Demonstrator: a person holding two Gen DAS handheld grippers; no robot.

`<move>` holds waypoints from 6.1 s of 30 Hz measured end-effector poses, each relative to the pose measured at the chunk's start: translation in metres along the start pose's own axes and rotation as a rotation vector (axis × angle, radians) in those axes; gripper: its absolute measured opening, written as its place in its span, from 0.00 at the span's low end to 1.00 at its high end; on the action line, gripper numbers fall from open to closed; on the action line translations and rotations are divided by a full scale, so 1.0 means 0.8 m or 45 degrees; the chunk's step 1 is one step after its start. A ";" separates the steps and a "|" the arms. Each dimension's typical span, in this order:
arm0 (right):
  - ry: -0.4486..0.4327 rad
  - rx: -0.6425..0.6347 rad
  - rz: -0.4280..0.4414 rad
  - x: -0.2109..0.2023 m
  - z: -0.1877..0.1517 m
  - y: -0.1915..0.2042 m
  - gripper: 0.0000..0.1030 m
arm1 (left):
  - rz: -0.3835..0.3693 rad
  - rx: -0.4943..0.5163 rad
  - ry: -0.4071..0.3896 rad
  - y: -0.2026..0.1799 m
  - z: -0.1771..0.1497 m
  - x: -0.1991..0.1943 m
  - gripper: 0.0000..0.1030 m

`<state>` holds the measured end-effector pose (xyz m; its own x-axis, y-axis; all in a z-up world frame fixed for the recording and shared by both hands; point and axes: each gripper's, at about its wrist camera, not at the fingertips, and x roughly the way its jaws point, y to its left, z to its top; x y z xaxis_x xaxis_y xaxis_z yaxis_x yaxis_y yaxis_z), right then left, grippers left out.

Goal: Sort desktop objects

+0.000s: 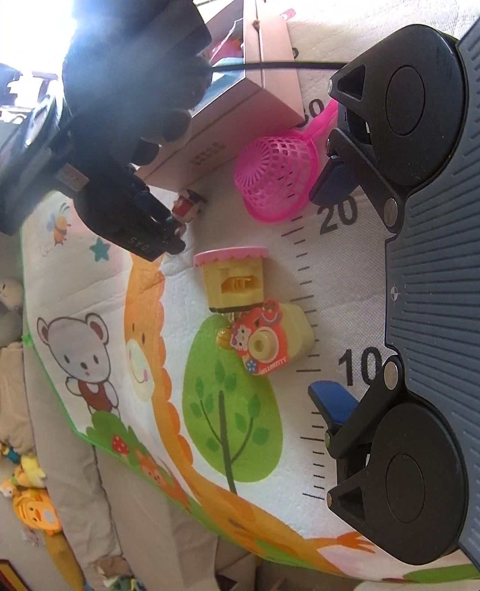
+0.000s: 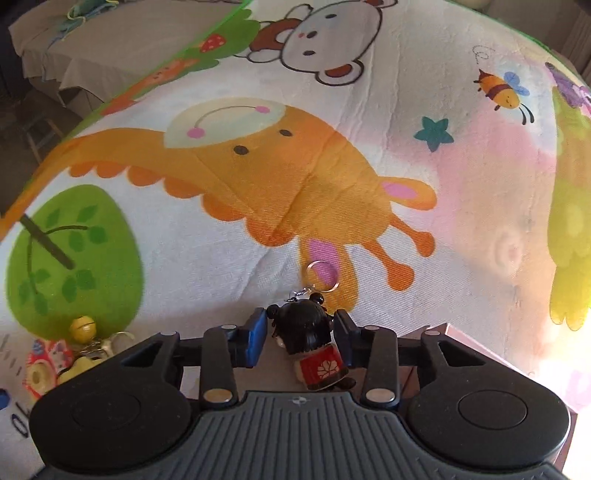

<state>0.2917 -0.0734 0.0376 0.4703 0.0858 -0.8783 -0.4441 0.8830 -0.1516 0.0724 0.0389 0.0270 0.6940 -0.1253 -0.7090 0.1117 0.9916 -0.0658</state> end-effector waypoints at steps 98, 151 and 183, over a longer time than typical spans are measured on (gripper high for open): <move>-0.463 0.558 -0.015 -0.156 -0.416 -0.047 1.00 | 0.274 0.047 -0.046 -0.039 0.062 0.074 0.68; -0.405 0.411 -0.299 -0.186 -0.430 -0.041 0.88 | -0.121 0.210 -0.003 -0.135 -0.055 -0.046 0.93; -0.873 0.352 -0.288 -0.375 -0.344 -0.107 0.56 | -0.275 0.395 -0.441 -0.209 0.076 -0.118 0.60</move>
<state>-0.0212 -0.3016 0.1896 0.9343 0.0763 -0.3482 -0.1166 0.9885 -0.0962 0.0317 -0.1174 0.1474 0.8209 -0.3819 -0.4246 0.4479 0.8918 0.0640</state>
